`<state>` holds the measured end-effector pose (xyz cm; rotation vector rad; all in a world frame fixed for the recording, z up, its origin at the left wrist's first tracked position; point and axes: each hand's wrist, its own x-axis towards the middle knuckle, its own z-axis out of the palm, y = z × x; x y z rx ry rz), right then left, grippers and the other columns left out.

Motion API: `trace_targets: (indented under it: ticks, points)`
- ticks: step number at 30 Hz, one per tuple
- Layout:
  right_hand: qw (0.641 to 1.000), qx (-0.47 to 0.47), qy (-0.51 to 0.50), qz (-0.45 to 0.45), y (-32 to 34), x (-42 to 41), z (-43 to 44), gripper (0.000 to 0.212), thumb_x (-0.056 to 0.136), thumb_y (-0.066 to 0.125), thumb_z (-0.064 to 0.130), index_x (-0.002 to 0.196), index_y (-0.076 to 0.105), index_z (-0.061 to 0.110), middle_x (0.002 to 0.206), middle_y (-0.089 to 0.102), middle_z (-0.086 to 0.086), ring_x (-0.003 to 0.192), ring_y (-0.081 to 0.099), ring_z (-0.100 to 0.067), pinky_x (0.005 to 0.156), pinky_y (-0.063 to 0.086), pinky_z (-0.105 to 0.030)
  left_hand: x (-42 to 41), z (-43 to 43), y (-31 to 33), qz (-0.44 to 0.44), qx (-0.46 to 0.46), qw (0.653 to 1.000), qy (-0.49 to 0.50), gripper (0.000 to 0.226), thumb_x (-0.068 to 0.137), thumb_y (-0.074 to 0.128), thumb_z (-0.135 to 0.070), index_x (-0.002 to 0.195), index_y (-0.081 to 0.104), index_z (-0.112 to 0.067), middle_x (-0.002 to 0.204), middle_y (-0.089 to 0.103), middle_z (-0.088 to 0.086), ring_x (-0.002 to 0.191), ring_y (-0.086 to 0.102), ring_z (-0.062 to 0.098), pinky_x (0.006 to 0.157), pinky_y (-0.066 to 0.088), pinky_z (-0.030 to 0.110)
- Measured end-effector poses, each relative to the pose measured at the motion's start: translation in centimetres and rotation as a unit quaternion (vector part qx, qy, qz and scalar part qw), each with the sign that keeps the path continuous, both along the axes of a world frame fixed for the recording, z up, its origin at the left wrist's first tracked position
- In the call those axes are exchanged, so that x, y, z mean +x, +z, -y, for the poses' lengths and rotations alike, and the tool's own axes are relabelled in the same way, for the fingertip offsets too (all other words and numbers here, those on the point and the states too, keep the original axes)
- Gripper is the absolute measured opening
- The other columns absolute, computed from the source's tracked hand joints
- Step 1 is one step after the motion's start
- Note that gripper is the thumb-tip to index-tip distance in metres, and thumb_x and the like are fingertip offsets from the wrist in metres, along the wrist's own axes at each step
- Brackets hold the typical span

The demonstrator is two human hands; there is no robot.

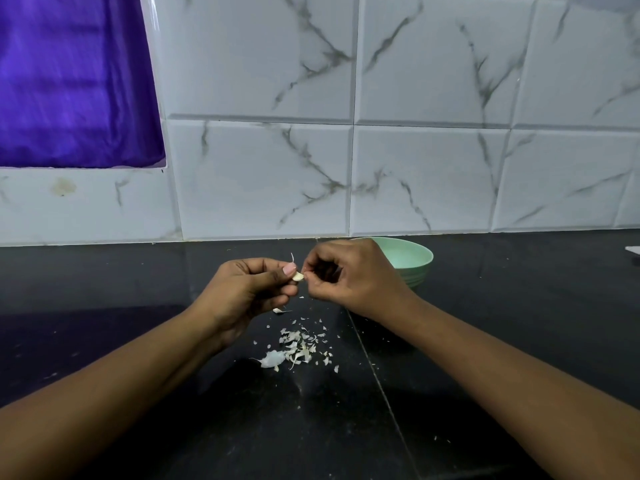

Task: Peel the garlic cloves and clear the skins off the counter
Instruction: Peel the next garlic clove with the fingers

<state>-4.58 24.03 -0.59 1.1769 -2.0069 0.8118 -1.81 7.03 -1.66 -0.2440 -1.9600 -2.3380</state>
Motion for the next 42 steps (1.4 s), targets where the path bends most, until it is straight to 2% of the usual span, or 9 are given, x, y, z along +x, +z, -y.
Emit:
trace_targets:
  ticks: [7,11,16,20,24,27,30,37,42]
  points:
    - [0.999,-0.001,-0.017,-0.043,-0.3,-0.2,0.2,0.007,0.069,0.068,0.017,0.072,0.064,0.011,0.062,0.061,0.005,0.053,0.052,-0.004,0.051,0.047,-0.024,0.1,-0.1,0.1,-0.006,-0.013,1.0,-0.006,0.017,0.064,0.067,-0.016,0.076,0.066,-0.005,0.055,0.064,0.004,0.049,0.06,0.005,0.05,0.05,0.013]
    - [0.999,-0.032,-0.002,0.01,0.0,-0.3,0.1,0.005,0.071,0.065,0.019,0.071,0.063,0.014,0.063,0.057,0.013,0.054,0.052,-0.004,0.054,0.041,-0.014,0.4,-0.2,0.1,-0.024,-0.026,0.999,-0.024,0.008,0.063,0.068,-0.014,0.068,0.07,-0.008,0.056,0.064,0.006,0.049,0.06,0.007,0.05,0.051,0.014]
    - [0.984,-0.134,-0.001,0.116,1.1,-0.4,-0.8,0.015,0.079,0.065,0.012,0.069,0.06,0.022,0.059,0.059,0.011,0.054,0.054,-0.006,0.059,0.051,-0.03,0.6,-0.5,0.1,-0.035,-0.041,0.998,-0.039,0.016,0.065,0.068,-0.013,0.08,0.068,-0.006,0.063,0.069,0.004,0.055,0.064,0.007,0.052,0.051,0.015]
    - [0.963,-0.071,0.016,0.261,1.7,0.1,-1.1,0.03,0.095,0.056,0.021,0.065,0.06,0.018,0.053,0.056,0.008,0.05,0.053,-0.008,0.052,0.051,-0.027,0.5,-0.3,0.2,-0.039,-0.021,0.999,-0.017,0.015,0.065,0.067,-0.014,0.079,0.065,-0.008,0.068,0.072,0.002,0.059,0.067,0.006,0.052,0.05,0.014]
    - [0.961,-0.04,0.05,0.268,1.7,0.2,-1.1,0.014,0.085,0.07,0.018,0.073,0.062,0.019,0.059,0.06,0.008,0.056,0.058,-0.008,0.056,0.055,-0.03,0.3,0.0,0.4,-0.03,0.001,1.0,0.009,0.013,0.064,0.068,-0.016,0.075,0.063,-0.011,0.066,0.071,0.001,0.06,0.069,0.006,0.051,0.05,0.013]
    - [0.955,-0.056,0.073,0.283,1.5,0.2,-0.9,0.018,0.077,0.076,0.008,0.084,0.063,0.019,0.073,0.065,0.002,0.063,0.065,-0.017,0.065,0.057,-0.039,0.2,0.1,0.5,-0.023,0.017,0.999,0.019,0.014,0.064,0.069,-0.019,0.073,0.061,-0.011,0.065,0.07,0.001,0.059,0.068,0.006,0.05,0.05,0.013]
    - [0.952,-0.08,0.086,0.283,1.0,0.3,-0.4,0.02,0.079,0.073,0.004,0.083,0.064,0.021,0.082,0.07,-0.006,0.068,0.069,-0.013,0.064,0.057,-0.031,0.3,0.2,0.5,-0.028,0.034,0.999,0.016,0.012,0.065,0.068,-0.017,0.071,0.059,-0.01,0.062,0.069,0.002,0.057,0.067,0.006,0.049,0.051,0.014]
    - [0.952,-0.122,0.088,0.267,0.8,0.2,-0.1,0.019,0.076,0.076,0.004,0.076,0.063,0.02,0.072,0.068,0.004,0.064,0.069,-0.018,0.06,0.055,-0.028,0.5,0.0,0.4,-0.045,0.034,0.998,0.004,0.009,0.068,0.066,-0.014,0.072,0.059,-0.009,0.063,0.069,0.003,0.056,0.067,0.007,0.046,0.05,0.015]
    - [0.953,-0.082,0.09,0.276,1.0,0.2,-0.4,0.018,0.079,0.074,0.007,0.079,0.061,0.019,0.064,0.064,0.007,0.063,0.067,-0.012,0.062,0.055,-0.031,0.6,0.1,0.4,-0.055,0.023,0.998,-0.003,0.008,0.069,0.066,-0.013,0.072,0.059,-0.008,0.062,0.068,0.005,0.055,0.066,0.008,0.047,0.05,0.015]
